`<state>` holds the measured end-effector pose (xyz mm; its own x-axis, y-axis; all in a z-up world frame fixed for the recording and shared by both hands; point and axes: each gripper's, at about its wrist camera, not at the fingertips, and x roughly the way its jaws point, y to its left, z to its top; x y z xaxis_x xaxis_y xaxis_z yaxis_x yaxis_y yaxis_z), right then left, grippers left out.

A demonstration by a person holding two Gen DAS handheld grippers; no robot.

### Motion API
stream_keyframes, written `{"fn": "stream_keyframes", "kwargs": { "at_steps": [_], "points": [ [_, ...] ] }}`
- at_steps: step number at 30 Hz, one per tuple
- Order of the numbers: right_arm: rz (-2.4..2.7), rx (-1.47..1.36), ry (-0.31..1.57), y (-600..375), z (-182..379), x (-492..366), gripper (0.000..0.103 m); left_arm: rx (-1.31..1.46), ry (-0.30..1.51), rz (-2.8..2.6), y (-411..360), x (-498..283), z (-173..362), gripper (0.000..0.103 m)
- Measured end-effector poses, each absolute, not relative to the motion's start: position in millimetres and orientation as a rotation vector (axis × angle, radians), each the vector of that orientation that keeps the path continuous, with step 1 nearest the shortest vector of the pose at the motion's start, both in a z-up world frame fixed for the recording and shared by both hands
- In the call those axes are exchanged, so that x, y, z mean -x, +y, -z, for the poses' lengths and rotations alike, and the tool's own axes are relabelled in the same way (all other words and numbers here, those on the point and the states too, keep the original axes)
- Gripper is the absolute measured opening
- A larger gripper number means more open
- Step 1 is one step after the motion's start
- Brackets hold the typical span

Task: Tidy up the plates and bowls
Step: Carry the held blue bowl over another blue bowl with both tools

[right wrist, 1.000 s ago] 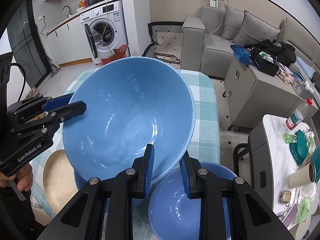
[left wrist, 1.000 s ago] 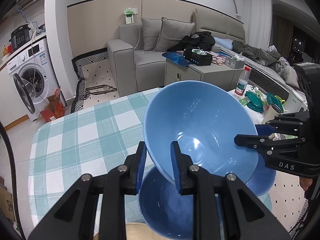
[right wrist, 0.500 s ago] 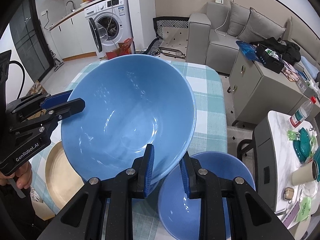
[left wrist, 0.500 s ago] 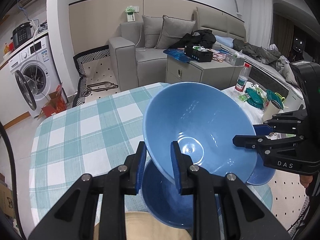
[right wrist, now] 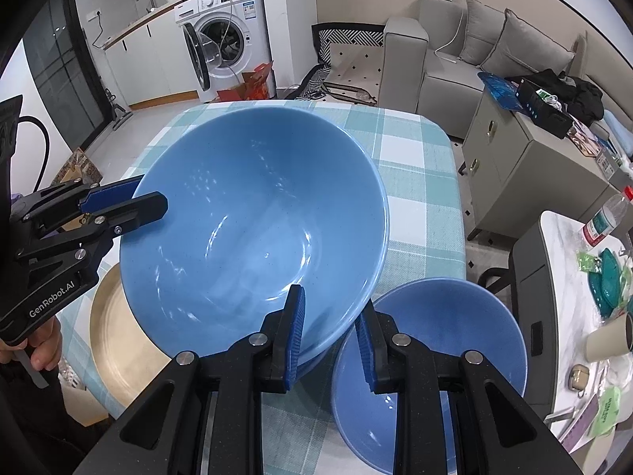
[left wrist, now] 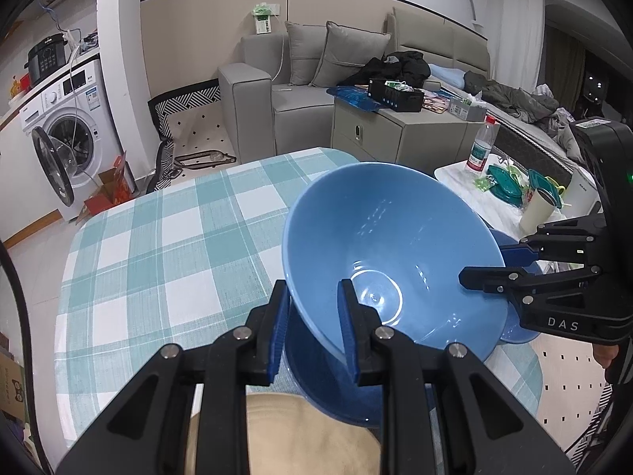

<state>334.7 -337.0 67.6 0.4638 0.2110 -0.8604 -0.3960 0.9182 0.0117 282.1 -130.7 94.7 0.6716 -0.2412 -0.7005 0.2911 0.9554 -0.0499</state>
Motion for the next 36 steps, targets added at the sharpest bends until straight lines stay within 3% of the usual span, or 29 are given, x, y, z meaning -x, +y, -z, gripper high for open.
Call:
{"fn": "stream_keyframes", "kwargs": {
  "at_steps": [36],
  "points": [
    [-0.392,0.297,1.100,-322,-38,-335,0.025,-0.065,0.863,0.301,-122,-270,-62,0.023]
  ]
}}
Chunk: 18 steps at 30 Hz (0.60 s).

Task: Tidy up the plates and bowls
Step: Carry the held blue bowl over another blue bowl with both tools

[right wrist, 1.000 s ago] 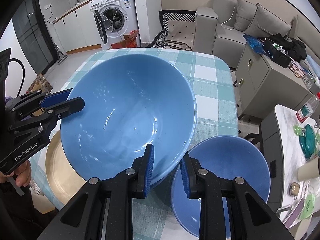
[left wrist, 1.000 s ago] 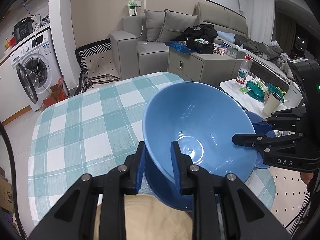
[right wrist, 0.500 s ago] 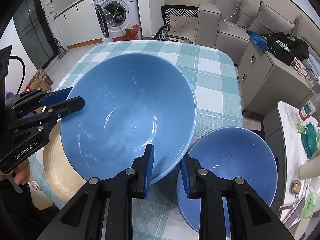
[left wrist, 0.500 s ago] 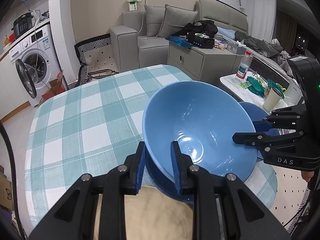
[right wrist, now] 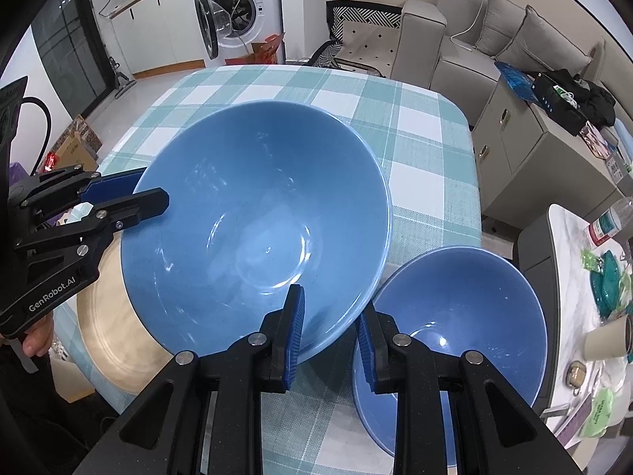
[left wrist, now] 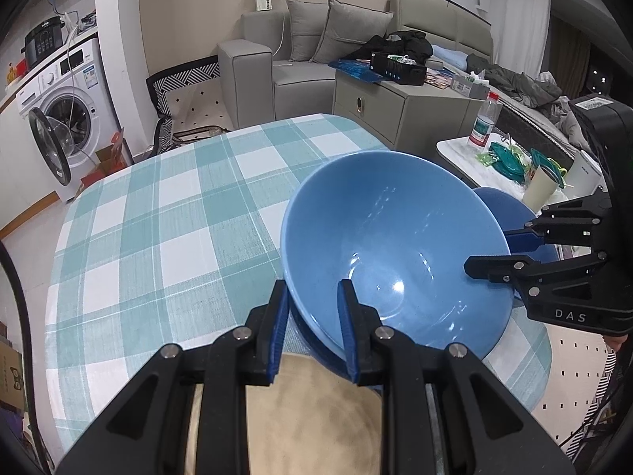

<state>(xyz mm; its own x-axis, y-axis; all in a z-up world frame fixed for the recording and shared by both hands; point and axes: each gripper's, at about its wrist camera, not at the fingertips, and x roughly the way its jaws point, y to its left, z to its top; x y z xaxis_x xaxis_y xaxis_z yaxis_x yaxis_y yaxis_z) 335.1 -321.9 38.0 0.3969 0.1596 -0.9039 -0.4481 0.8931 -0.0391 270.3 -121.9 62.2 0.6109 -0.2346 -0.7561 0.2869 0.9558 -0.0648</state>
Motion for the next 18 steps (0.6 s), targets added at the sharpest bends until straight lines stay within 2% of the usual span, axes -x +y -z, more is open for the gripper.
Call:
{"fn": "stream_keyframes", "kwargs": {
  "at_steps": [18],
  "points": [
    [-0.388,0.387,1.154,-312,-25,-337,0.026,-0.084,0.910,0.306,-124,-273,-52,0.023]
  ]
}}
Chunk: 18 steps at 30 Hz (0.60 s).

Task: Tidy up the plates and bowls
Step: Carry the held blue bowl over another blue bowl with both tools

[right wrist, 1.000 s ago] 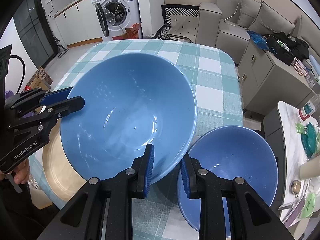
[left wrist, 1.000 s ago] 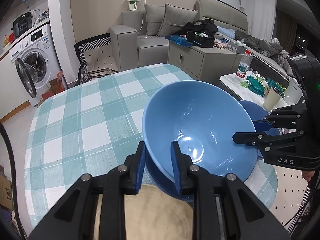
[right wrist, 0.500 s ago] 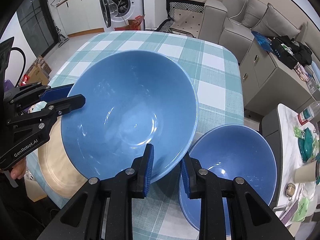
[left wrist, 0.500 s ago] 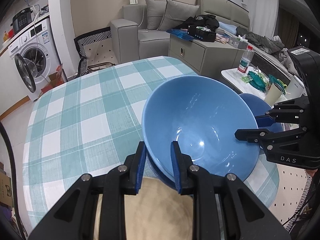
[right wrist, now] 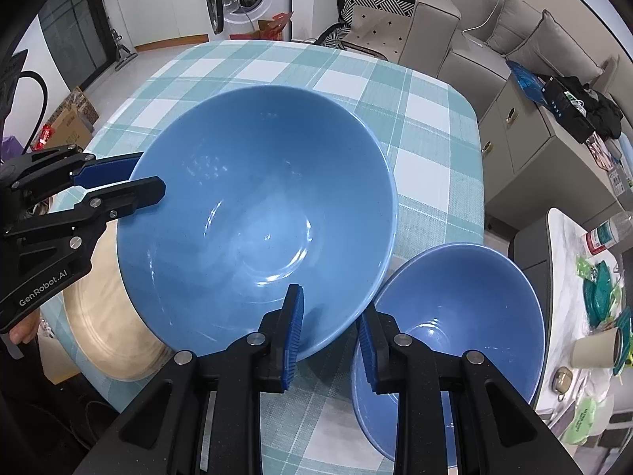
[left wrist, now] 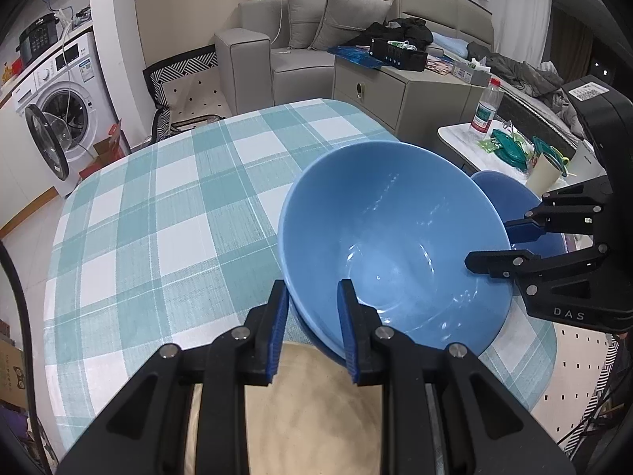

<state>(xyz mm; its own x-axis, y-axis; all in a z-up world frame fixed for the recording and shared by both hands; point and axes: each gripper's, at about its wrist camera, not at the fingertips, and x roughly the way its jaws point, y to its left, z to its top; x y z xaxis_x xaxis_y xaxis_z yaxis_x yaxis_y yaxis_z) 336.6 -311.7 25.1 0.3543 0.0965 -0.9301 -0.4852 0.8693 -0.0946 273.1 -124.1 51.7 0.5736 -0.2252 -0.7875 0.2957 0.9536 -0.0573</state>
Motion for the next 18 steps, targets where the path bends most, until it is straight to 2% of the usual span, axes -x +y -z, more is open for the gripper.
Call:
{"fn": "stream_keyframes", "kwargs": {
  "at_steps": [18],
  "points": [
    [-0.362,0.497,1.149,-301,-19,-335,0.030,-0.092,0.944,0.317,-124,-275,-43,0.023]
  ]
}}
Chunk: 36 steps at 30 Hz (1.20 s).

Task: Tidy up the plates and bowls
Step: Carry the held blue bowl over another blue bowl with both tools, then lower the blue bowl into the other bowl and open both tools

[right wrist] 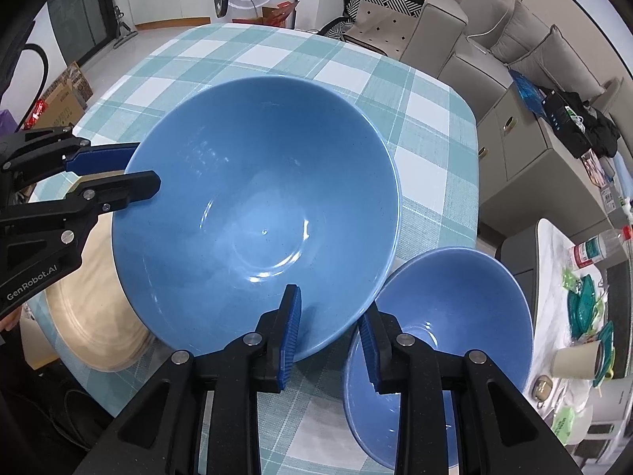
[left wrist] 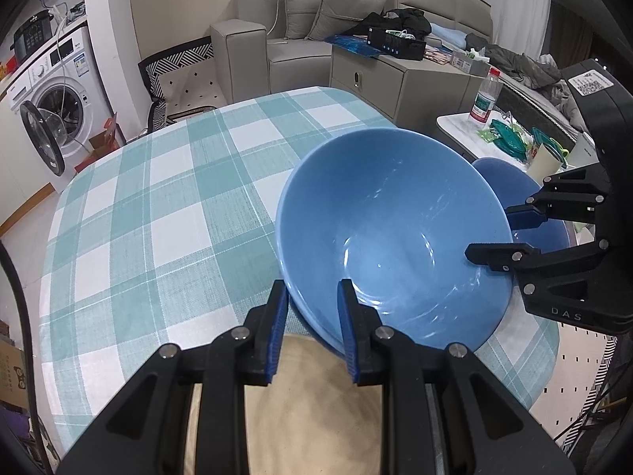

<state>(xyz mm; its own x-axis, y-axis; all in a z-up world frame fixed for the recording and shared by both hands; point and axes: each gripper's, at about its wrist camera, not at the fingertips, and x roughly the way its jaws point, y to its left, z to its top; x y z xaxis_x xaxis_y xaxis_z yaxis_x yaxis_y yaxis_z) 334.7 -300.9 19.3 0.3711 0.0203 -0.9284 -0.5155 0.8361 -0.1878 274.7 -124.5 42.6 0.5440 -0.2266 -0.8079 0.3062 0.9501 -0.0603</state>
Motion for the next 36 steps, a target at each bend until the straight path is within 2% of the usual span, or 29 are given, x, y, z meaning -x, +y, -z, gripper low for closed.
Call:
{"fn": "stream_keyframes", "kwargs": {
  "at_steps": [12,22,25,36],
  "points": [
    [-0.367,0.575,1.130,-292,-15,-331,0.042,-0.098,0.970,0.319,-124,-277,-35,0.023],
    [-0.374,0.603,1.116,-291,-12,-329,0.047,-0.117,0.976,0.316,-126,-277,-30,0.023],
    [-0.382,0.612,1.110,-289,-11,-326,0.052,-0.122,0.974,0.316,-127,-277,-30,0.023],
    [-0.378,0.615,1.094,-289,-10,-322,0.054,-0.137,0.966,0.318,-127,-276,-30,0.027]
  ]
}}
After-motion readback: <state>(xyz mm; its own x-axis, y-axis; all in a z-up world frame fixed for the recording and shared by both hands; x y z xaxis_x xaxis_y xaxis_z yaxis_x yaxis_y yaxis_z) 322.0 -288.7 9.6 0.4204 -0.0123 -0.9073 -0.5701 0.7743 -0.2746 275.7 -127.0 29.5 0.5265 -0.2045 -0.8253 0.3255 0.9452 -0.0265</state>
